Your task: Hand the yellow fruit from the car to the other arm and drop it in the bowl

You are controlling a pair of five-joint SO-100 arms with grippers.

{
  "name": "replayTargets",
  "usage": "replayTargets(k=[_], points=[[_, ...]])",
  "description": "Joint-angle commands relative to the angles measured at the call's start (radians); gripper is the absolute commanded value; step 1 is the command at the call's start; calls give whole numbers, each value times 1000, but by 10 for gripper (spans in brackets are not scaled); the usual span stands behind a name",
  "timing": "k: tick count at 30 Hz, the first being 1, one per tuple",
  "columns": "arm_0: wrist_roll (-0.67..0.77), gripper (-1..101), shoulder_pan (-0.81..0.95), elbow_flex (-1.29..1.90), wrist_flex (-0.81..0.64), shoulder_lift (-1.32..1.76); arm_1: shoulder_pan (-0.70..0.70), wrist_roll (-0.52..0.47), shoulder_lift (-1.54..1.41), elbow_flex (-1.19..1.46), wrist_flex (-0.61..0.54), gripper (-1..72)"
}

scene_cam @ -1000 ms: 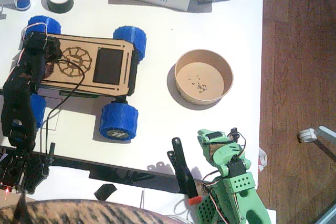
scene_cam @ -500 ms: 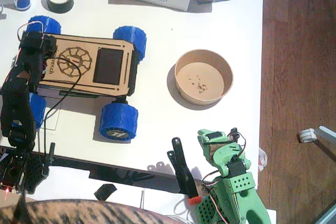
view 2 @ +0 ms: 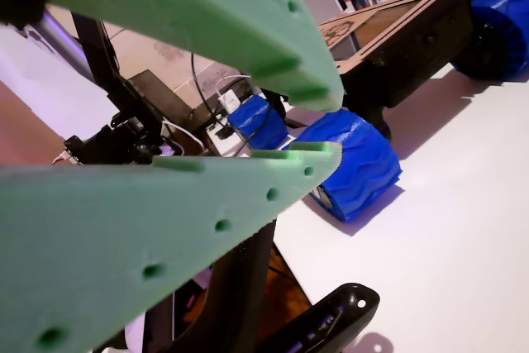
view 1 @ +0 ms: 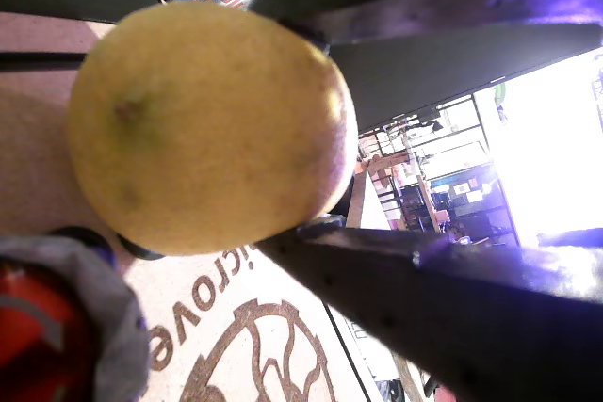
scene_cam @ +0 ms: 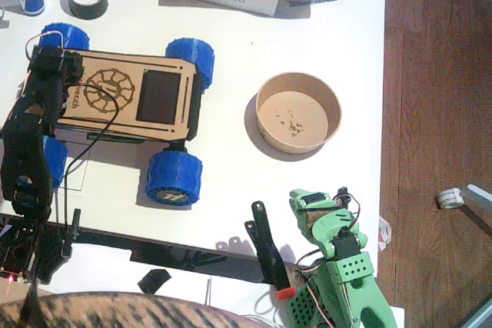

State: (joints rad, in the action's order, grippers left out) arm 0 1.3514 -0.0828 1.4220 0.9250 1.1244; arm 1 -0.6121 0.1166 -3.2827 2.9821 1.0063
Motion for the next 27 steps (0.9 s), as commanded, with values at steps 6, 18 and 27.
replayTargets(k=[6, 18, 27], points=[[-3, 0, 26, -18, -17, 83, 9, -20, 8, -41, 6, 0], [11, -2, 209, -25, 133, 664, -3, -38, 3, -83, 12, 0], [9, -2, 514, -11, 469, 1002, -11, -78, -2, -146, 17, 0]])
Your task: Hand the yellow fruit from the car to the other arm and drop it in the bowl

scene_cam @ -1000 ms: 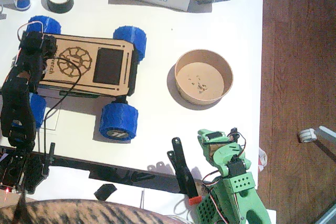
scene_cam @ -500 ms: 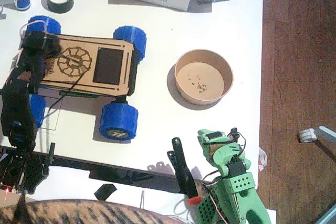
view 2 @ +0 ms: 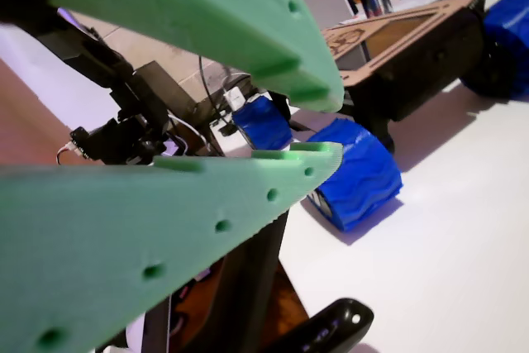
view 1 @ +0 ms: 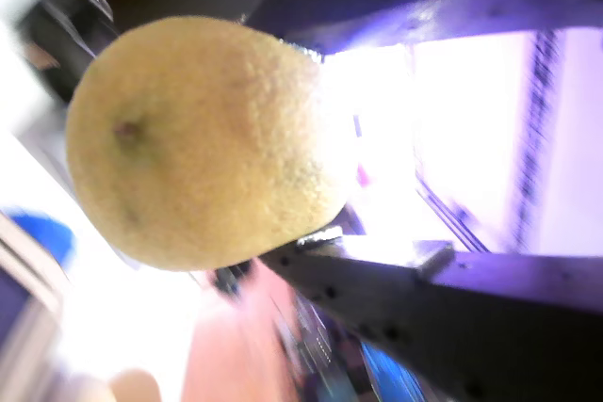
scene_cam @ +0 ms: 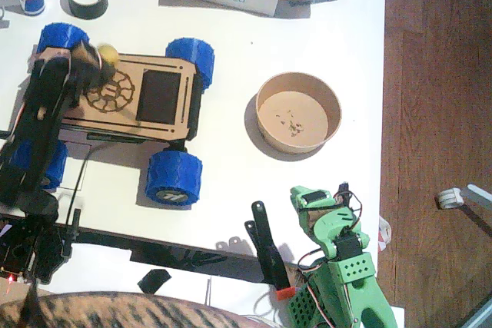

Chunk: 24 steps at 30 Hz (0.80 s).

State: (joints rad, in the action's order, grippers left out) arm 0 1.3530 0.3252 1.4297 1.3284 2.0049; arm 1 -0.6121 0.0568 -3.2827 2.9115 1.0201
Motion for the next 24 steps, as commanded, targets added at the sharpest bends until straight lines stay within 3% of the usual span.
replayTargets(k=[1, 6, 10, 18, 24], points=[[9, -2, 160, -18, 75, 146, -11, -21, -2, -84, 5, -1], [26, -2, 437, -18, 107, 186, -32, -44, 112, -170, -18, -1], [152, -1, 638, -17, 133, 143, -46, -81, 213, -239, -61, -1], [336, -1, 900, -15, 198, 100, -101, -321, 291, -299, -153, -1], [341, -1, 986, 117, 9, 135, -169, -558, 308, -259, -268, -2]])
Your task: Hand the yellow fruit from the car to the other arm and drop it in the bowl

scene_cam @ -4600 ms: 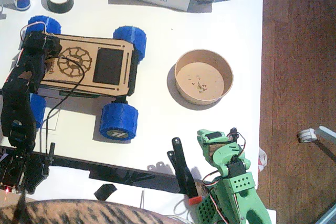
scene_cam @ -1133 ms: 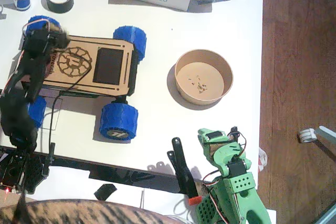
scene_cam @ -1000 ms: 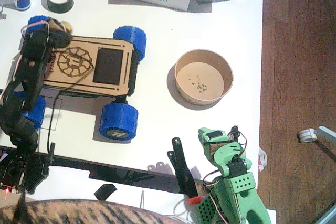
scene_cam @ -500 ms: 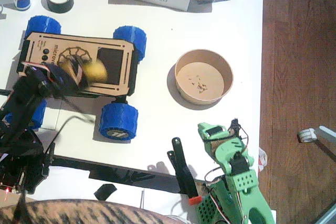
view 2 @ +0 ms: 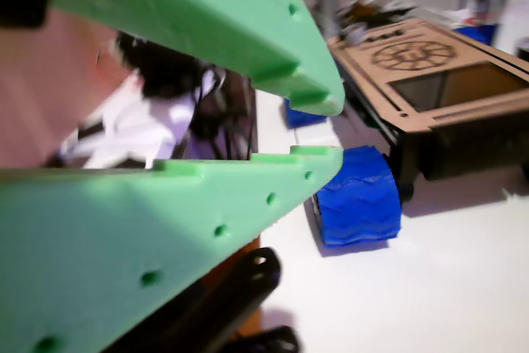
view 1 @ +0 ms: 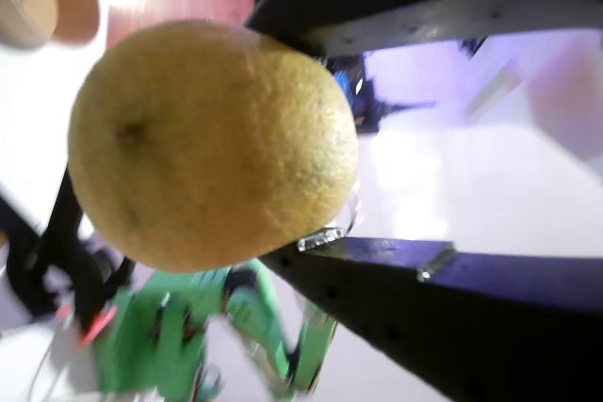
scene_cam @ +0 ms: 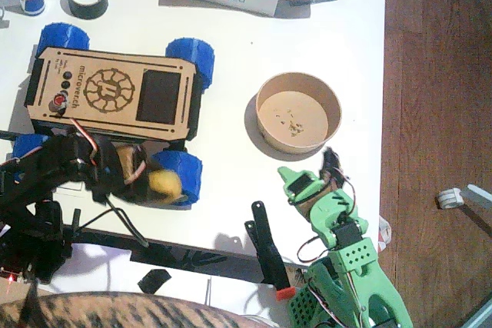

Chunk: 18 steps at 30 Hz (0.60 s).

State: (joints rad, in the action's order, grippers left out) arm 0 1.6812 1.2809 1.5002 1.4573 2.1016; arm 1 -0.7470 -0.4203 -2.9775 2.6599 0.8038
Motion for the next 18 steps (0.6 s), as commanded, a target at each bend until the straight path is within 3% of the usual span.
replayTargets(k=[1, 6, 12, 18], points=[[12, -1, 41, 98, -178, 60, -49, -132, 2, 2, -75, -2], [15, -1, 91, 451, -489, 202, -121, -390, -15, 57, -210, -2], [17, -1, 95, 862, -963, 313, -258, -523, 26, 61, -347, -2], [17, -1, 95, 973, -1135, 296, -356, -618, 31, 107, -360, -2]])
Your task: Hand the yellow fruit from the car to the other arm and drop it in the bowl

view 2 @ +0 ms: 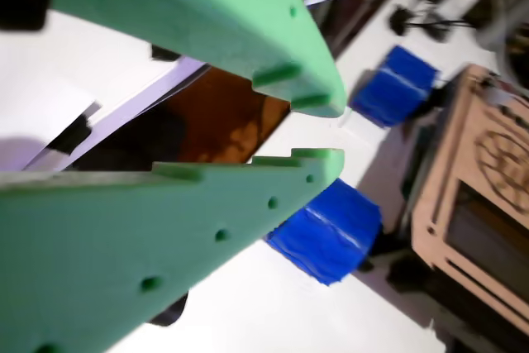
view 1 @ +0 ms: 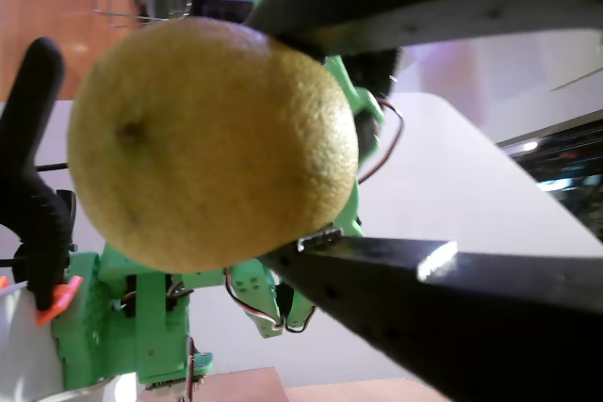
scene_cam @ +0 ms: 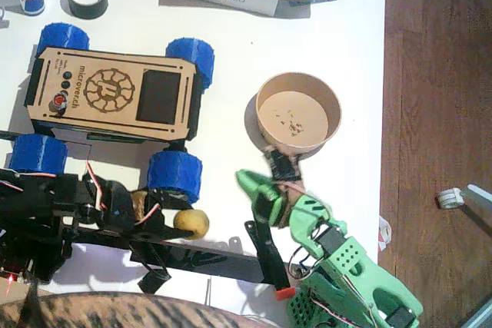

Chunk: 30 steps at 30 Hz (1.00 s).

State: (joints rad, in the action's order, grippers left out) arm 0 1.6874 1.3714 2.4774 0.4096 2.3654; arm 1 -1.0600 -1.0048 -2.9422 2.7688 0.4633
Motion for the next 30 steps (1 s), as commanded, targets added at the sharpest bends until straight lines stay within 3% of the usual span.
replayTargets(k=[1, 7, 13, 25, 27, 30], points=[[11, -1, 5, -5, -94, 29, -60, -43, -11, 8, -18, -2], [11, -2, 5, -5, -97, 28, -141, -80, -31, 74, -8, -2], [11, -2, 5, -5, -97, 37, -167, -115, -95, 83, 110, -2], [11, -2, 5, -3, -78, 46, -273, -143, 78, 78, 112, 2], [11, -2, 5, -3, -78, 46, -281, -135, 103, 74, 114, 145], [11, -2, 3, -3, -78, 52, -267, -89, 135, 78, 49, 240]])
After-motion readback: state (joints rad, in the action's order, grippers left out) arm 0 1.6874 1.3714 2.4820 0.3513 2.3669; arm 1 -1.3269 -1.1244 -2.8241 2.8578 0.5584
